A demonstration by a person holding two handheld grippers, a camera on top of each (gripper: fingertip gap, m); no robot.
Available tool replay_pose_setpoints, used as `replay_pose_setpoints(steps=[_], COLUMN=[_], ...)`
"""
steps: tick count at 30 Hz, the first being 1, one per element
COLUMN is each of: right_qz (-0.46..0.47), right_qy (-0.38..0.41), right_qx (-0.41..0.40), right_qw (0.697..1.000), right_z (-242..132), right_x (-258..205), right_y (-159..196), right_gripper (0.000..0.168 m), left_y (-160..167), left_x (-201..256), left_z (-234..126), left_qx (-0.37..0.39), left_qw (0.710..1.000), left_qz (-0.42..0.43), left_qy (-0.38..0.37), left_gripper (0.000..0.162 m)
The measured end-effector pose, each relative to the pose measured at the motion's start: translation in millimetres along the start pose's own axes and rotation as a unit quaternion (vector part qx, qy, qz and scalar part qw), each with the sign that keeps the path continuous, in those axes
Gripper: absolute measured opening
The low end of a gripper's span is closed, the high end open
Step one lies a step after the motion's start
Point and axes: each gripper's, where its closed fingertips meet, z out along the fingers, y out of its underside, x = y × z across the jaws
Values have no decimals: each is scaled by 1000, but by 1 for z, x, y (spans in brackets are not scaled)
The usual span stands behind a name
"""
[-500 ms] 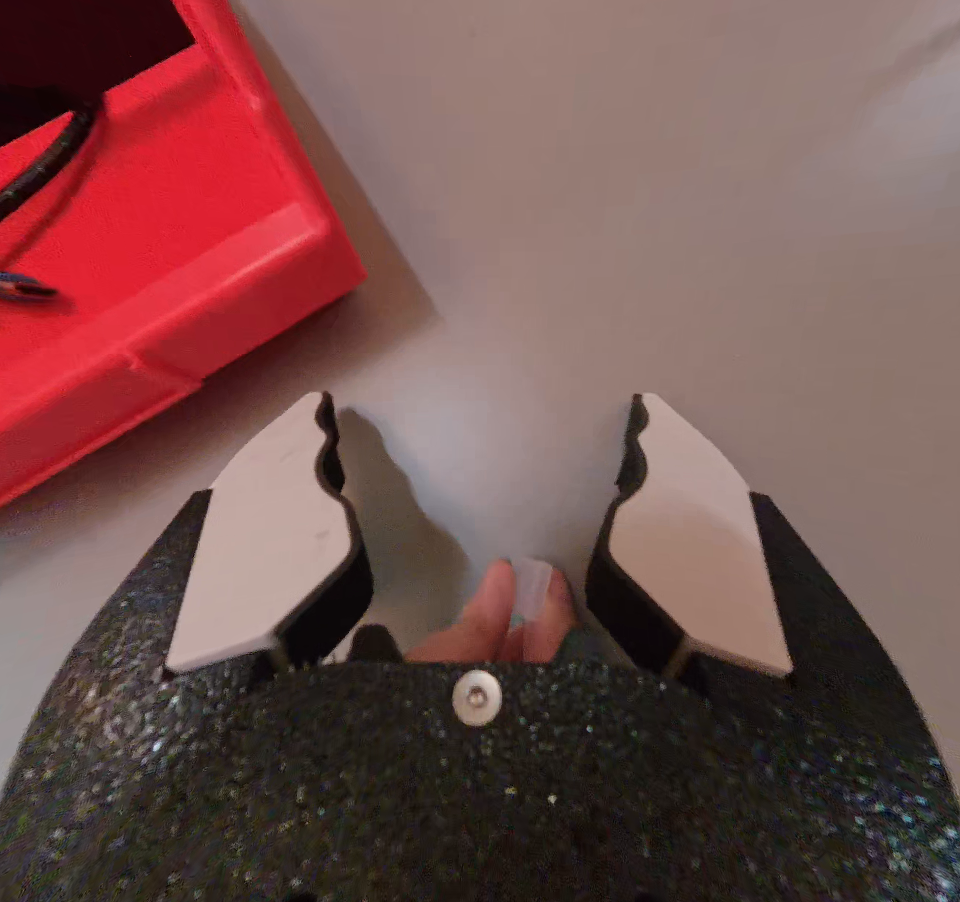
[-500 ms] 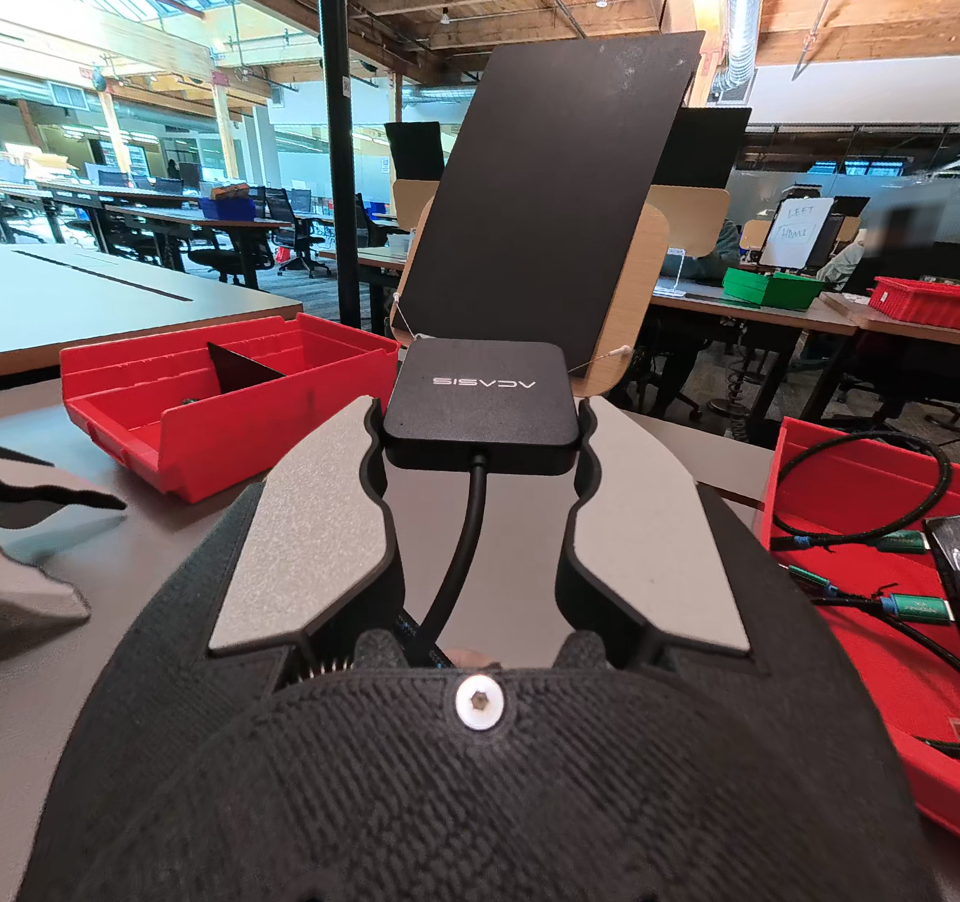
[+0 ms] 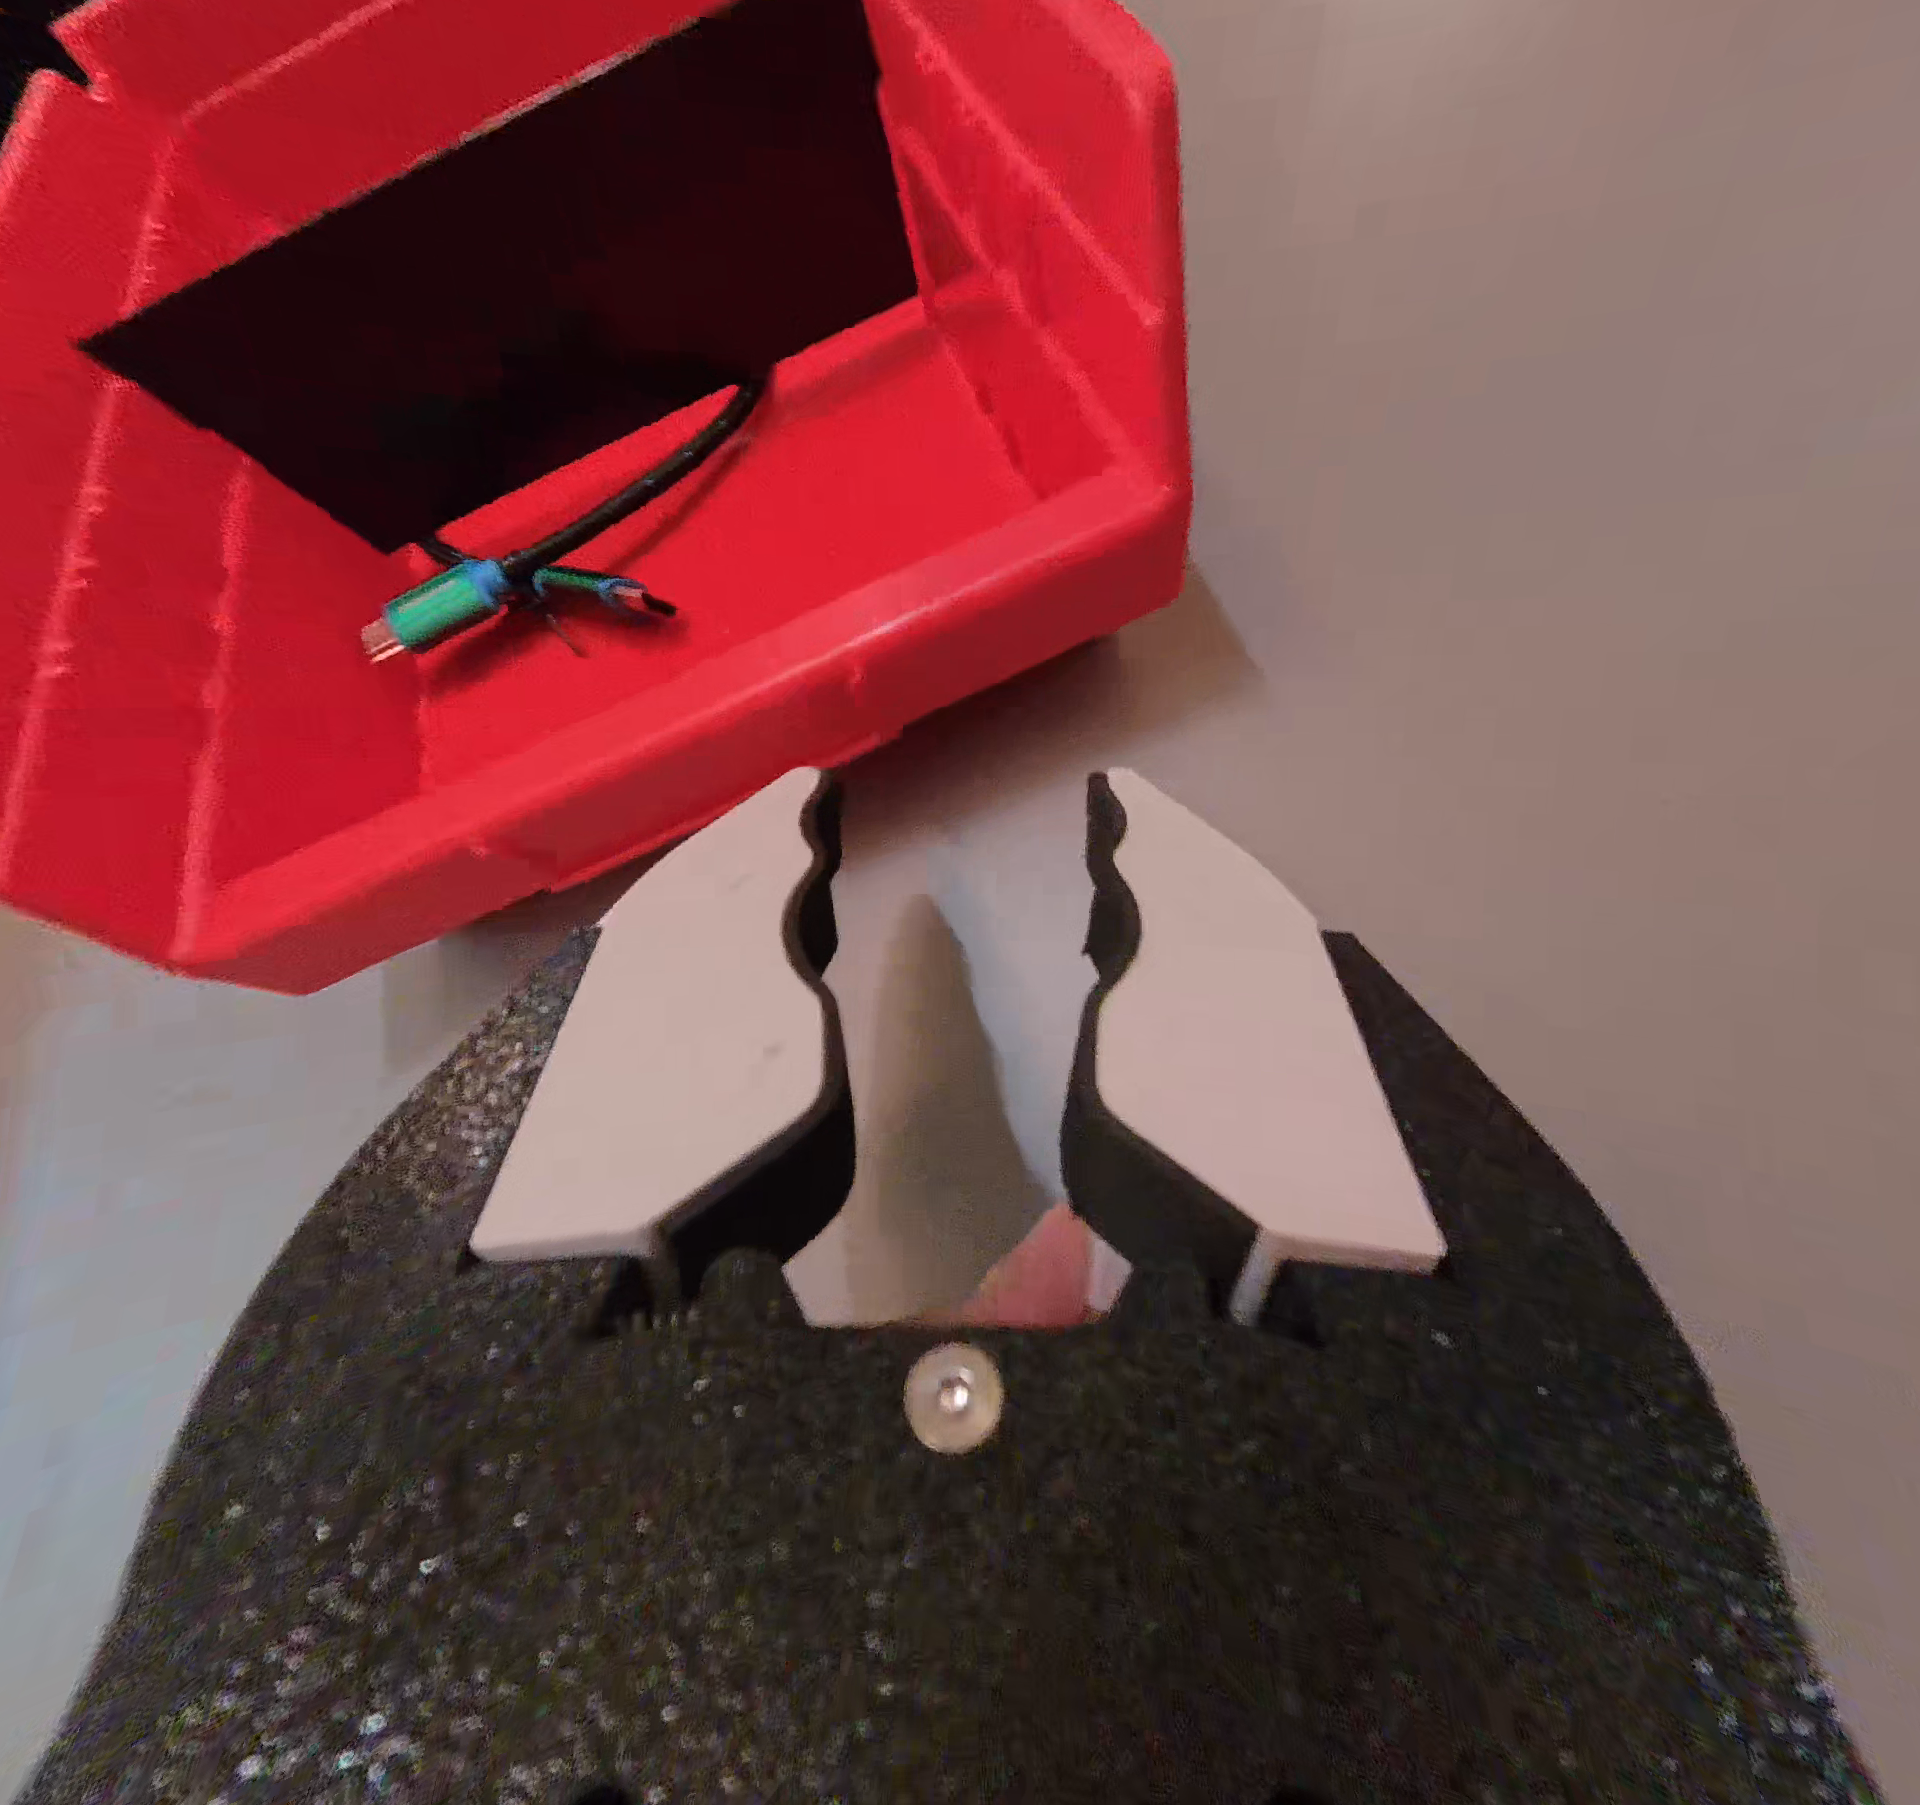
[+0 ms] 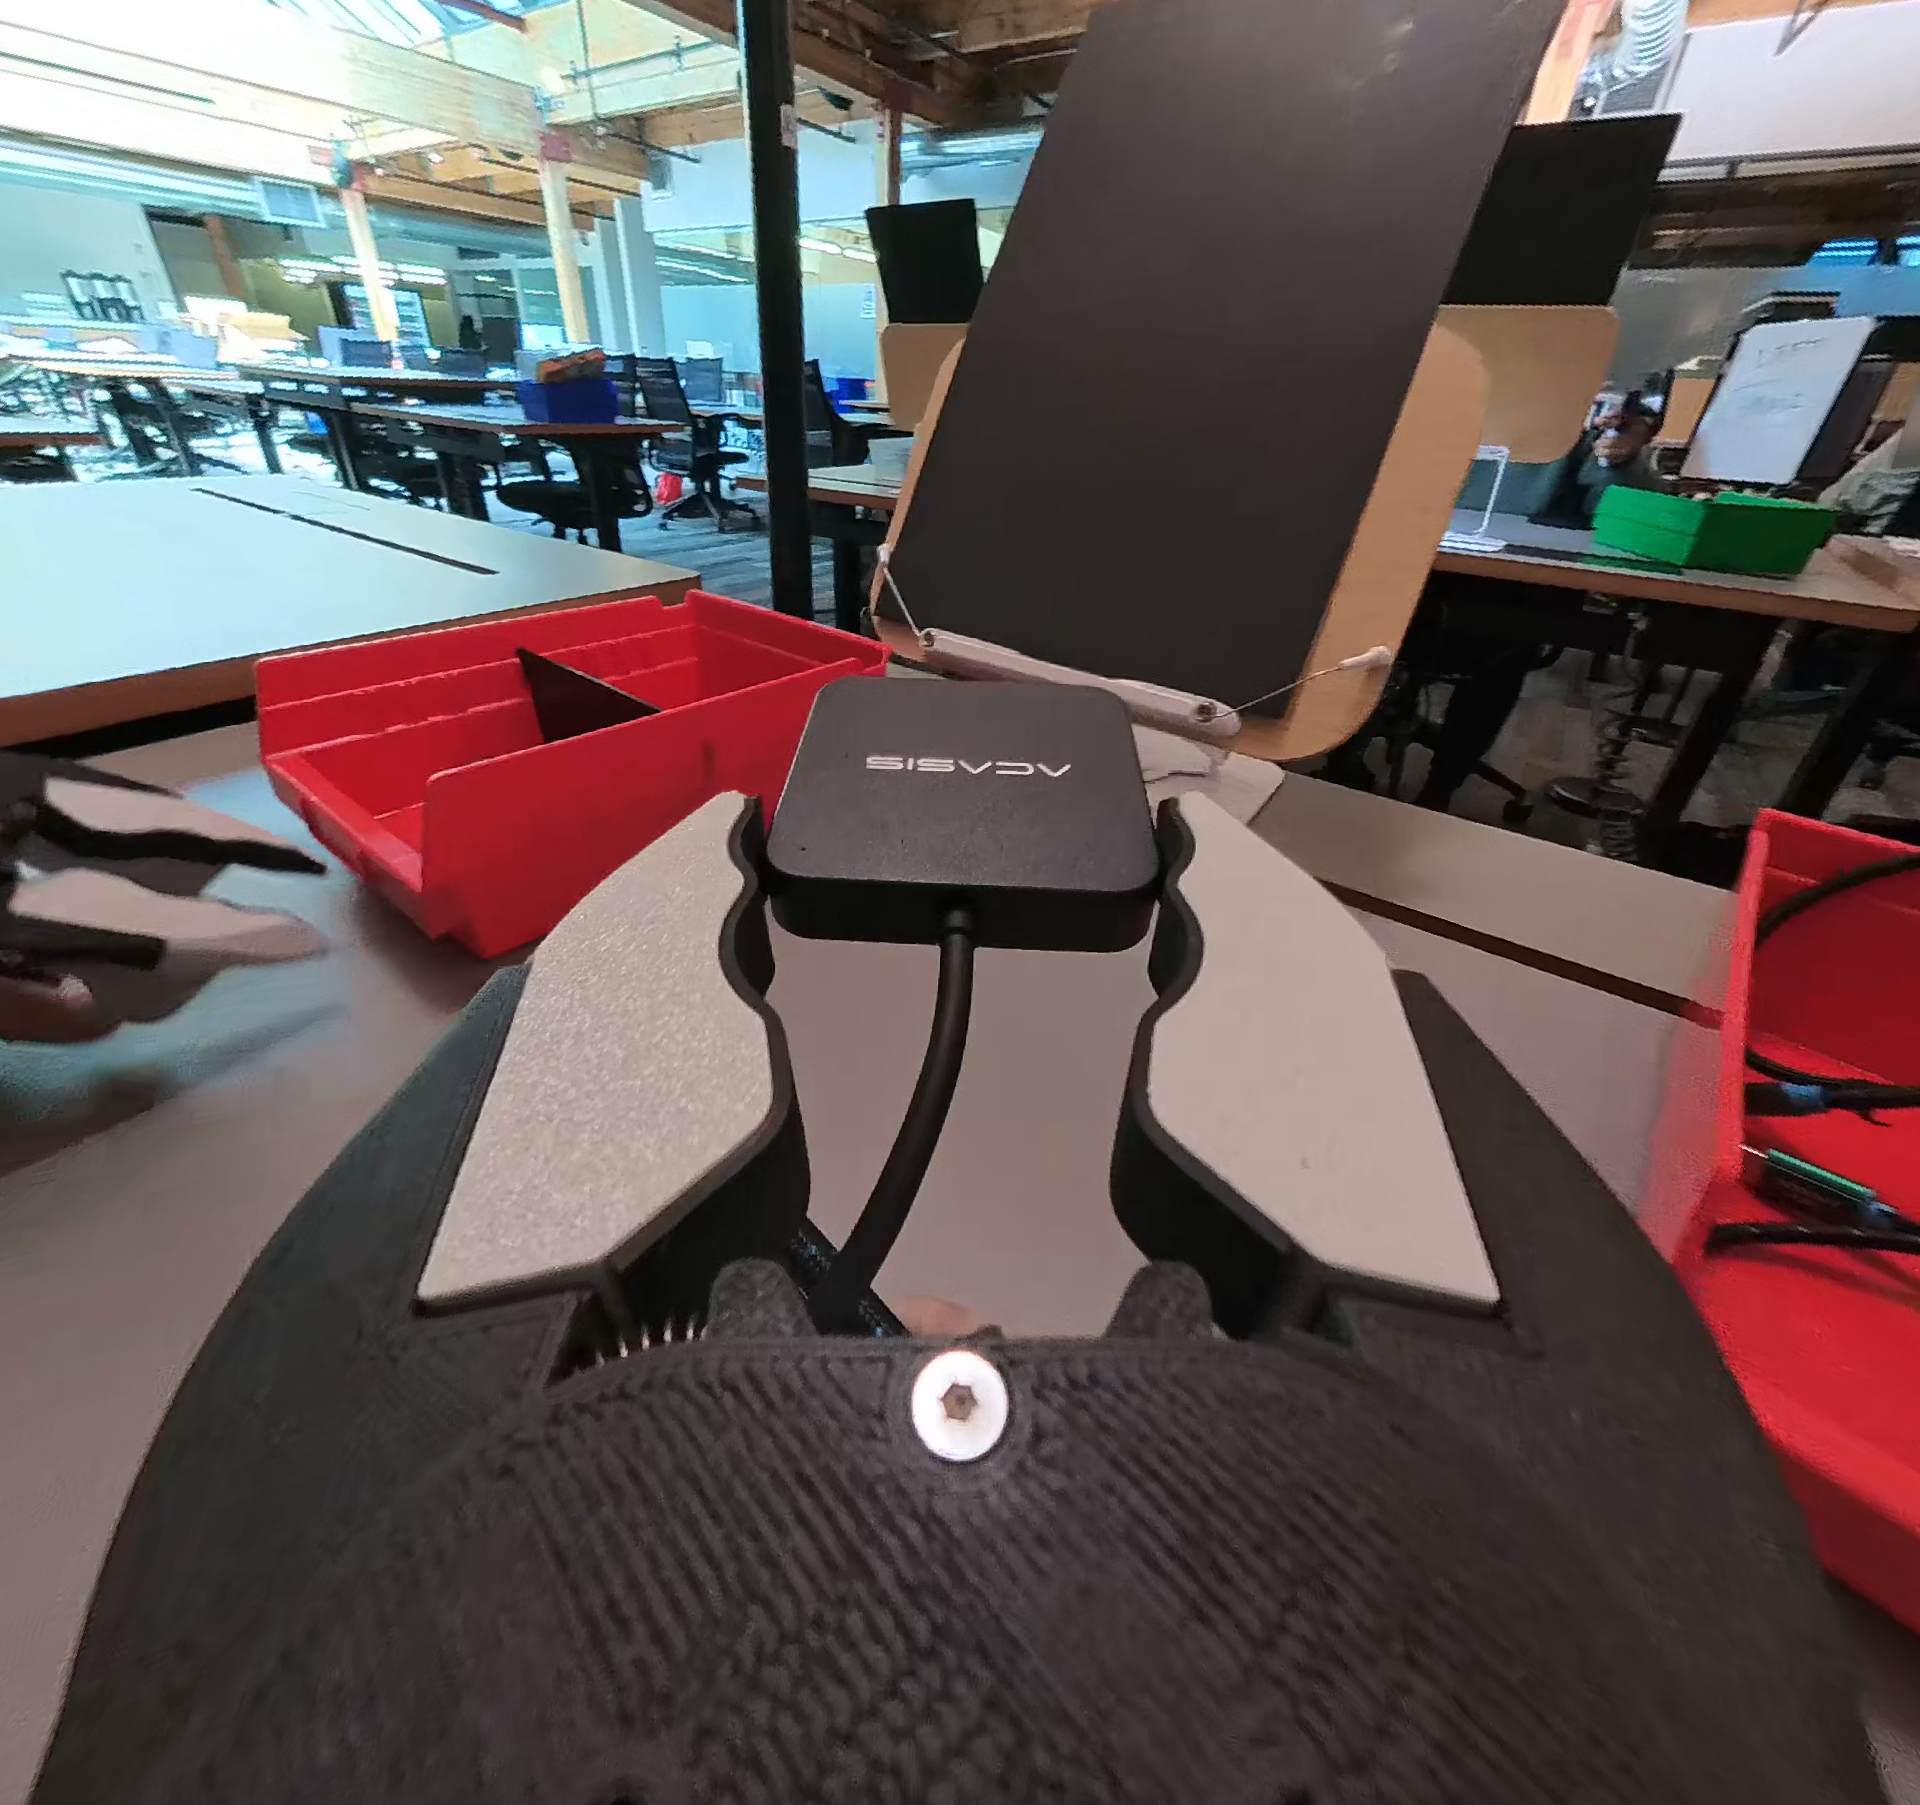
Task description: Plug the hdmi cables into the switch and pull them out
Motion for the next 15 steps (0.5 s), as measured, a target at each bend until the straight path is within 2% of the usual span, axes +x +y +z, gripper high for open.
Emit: replay_pose_setpoints(steps=[1, 4, 6, 8, 10, 13, 15], right_qz=[-3, -9, -2, 6, 16, 37, 35], right_qy=[-3, -12, -20, -27, -40, -67, -88], right_qx=[-4, -5, 7, 29, 55, 66, 70], right_qw=[1000, 1000, 1000, 999, 998, 995, 993], right_z=[2, 4, 5, 8, 13, 32, 50], right_x=[-2, -6, -6, -7, -11, -24, -38], right_y=[1, 1, -4, -12, -20, -28, -33], right_gripper=[72, 72, 72, 72, 72, 72, 72], left_y=[-3, -5, 14, 55, 111, 178, 202], left_x=[-11, -85, -160, -254, -332, -387, -403], left_z=[-10, -60, -99, -137, -165, -179, -181], left_qx=[18, 66, 65, 28, -48, -134, -156], left_qw=[1000, 993, 985, 966, 940, 908, 896], left_qz=[-16, -77, -124, -151, -190, -270, -295], left_qy=[-5, -55, -104, -206, -280, -290, -292], left_gripper=[46, 48, 51, 51, 52, 55, 57])
